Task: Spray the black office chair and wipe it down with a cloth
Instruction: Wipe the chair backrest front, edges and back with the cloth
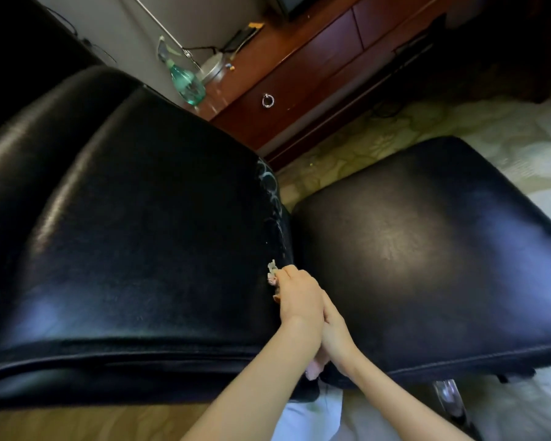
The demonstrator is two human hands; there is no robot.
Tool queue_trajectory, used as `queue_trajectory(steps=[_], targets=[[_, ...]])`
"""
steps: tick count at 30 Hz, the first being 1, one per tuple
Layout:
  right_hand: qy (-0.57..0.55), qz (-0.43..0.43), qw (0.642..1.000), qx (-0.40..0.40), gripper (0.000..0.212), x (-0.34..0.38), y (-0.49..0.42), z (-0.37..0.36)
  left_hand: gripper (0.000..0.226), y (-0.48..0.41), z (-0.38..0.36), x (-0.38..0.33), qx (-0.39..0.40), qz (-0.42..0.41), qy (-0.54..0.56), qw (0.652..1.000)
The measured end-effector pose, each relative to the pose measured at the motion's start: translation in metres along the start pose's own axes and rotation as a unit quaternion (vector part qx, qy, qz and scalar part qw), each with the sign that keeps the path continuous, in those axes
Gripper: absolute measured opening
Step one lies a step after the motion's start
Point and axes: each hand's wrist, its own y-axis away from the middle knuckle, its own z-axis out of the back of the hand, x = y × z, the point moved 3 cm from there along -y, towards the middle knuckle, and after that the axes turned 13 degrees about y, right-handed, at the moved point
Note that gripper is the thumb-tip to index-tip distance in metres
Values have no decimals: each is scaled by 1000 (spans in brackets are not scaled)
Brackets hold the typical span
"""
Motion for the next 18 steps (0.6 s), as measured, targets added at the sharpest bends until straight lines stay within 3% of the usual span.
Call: queue_trajectory(steps=[8,18], targets=[[14,52,999,4,37,33,59,6,25,71,17,14,-85,-9,81,993],[138,163,976,-40,52,70,100,-14,33,146,21,57,-200,-23,138,970]])
